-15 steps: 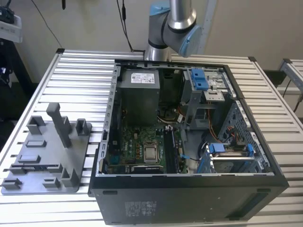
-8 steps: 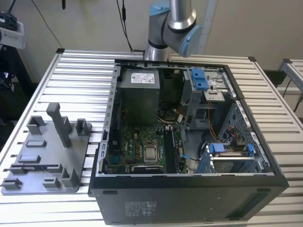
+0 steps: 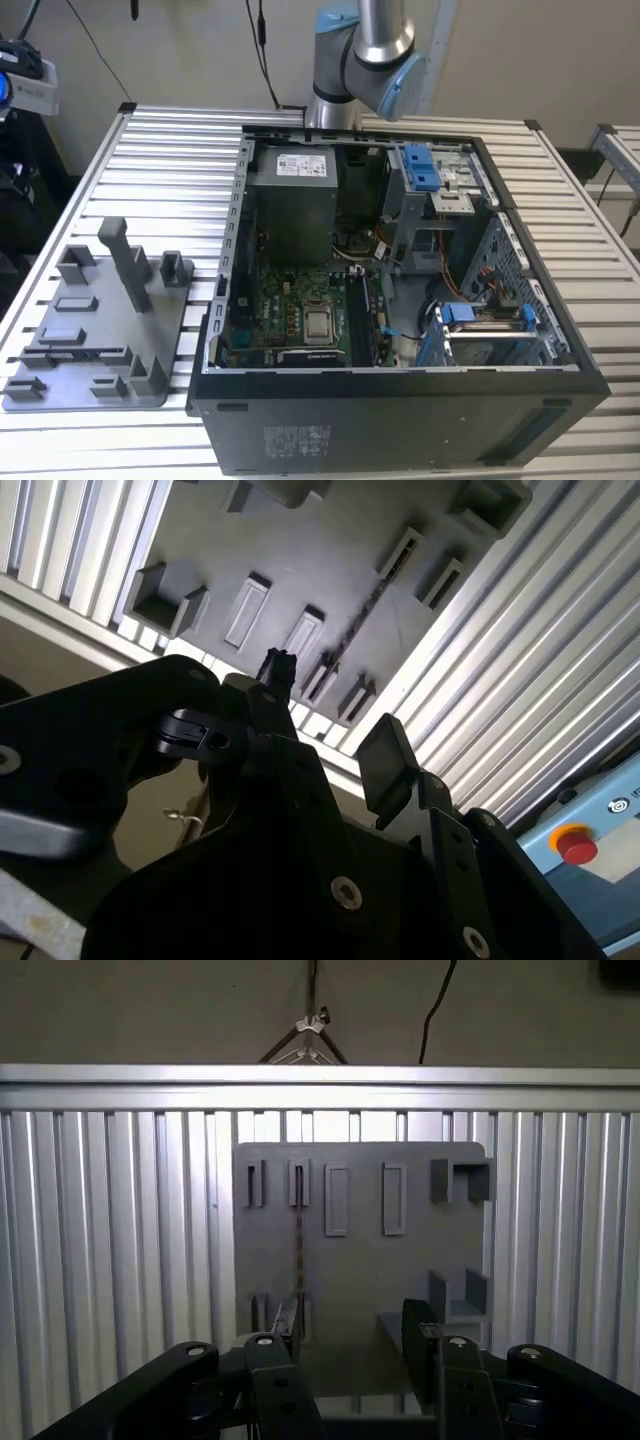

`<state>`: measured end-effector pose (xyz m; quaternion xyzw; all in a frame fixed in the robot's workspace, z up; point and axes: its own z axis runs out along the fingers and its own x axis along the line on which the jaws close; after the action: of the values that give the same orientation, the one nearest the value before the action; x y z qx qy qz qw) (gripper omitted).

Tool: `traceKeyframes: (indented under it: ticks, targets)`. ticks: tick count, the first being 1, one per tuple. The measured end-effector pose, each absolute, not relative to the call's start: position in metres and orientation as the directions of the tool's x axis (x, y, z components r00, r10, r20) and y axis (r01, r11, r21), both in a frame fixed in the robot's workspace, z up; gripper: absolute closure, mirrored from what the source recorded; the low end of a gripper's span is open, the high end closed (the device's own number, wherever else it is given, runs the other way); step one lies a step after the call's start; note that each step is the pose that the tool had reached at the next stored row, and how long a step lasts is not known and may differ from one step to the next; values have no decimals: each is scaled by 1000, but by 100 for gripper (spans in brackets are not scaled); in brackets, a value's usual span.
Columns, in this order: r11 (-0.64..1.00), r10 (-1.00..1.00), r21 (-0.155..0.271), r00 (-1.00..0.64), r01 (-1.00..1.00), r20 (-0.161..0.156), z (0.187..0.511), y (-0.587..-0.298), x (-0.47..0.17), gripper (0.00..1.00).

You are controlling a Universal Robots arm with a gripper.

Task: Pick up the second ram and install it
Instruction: 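Pick up the second ram and move it above second insertion slot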

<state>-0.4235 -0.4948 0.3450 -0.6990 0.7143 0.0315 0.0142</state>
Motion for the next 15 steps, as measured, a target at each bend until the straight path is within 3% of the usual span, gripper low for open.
traceKeyframes:
  ticks: [15]
  targets:
    - [-7,-998,25,5,-1000,-64,322,-503,-423,46]
